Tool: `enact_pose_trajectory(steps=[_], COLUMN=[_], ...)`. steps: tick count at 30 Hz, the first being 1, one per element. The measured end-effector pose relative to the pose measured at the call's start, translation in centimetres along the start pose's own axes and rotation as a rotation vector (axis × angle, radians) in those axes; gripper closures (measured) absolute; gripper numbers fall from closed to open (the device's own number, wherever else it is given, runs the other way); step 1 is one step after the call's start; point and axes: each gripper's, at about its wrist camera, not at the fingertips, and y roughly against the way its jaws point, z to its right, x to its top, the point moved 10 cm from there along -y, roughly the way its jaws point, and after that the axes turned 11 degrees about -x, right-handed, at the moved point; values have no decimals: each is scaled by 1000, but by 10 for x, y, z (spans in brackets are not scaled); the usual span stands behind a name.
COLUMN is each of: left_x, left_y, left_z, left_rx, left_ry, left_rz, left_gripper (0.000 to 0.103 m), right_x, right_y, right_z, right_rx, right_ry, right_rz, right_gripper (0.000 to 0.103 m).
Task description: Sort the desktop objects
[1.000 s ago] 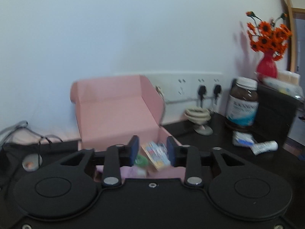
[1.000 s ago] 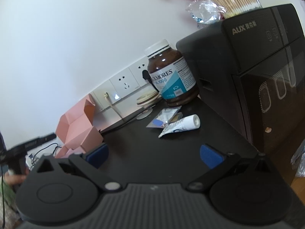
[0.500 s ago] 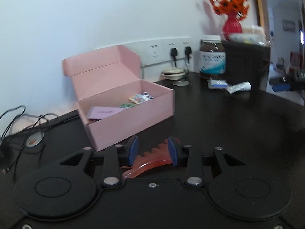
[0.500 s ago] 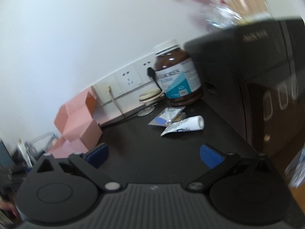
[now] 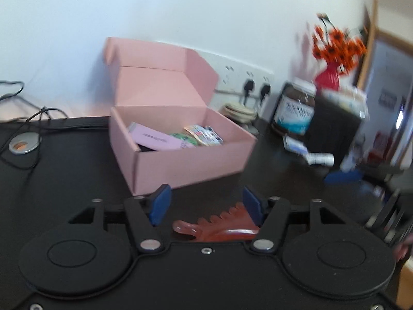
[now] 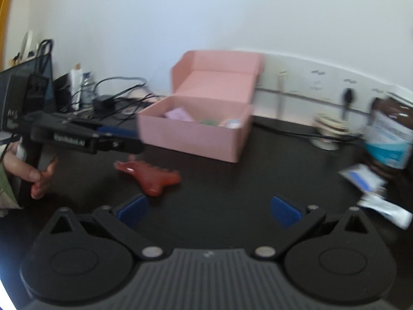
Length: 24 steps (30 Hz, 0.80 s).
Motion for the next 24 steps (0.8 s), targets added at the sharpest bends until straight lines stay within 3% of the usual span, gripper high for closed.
enact_pose_trajectory(steps=[2, 4, 6, 9, 12, 19, 24], left_x=[1, 2, 2, 6, 12, 4, 5], left_y=[3, 5, 7, 12, 18, 16, 17], left_z=[-6, -10, -12, -10, -10, -32, -29], left_rx=[25, 51, 84, 227, 334, 325, 294], left_ry=[5, 14, 17, -61, -108, 19, 2], left_rz=[4, 13, 23, 54, 70, 12, 11], left_gripper=[39, 30, 13, 0, 0, 0, 0], right_x=[3, 5, 5, 7, 6, 6, 10], right_y=[-12, -21, -29, -37, -40, -53, -57], right_z=[-16, -29, -39, -48, -55, -66, -66], right_rx=[28, 53, 56, 60, 61, 61, 79], right_ry=[8, 16, 27, 26, 33, 83, 78], right_rz=[-29, -52, -70, -90, -94, -110, -96], right_gripper=[2, 3, 6, 9, 9, 15, 26])
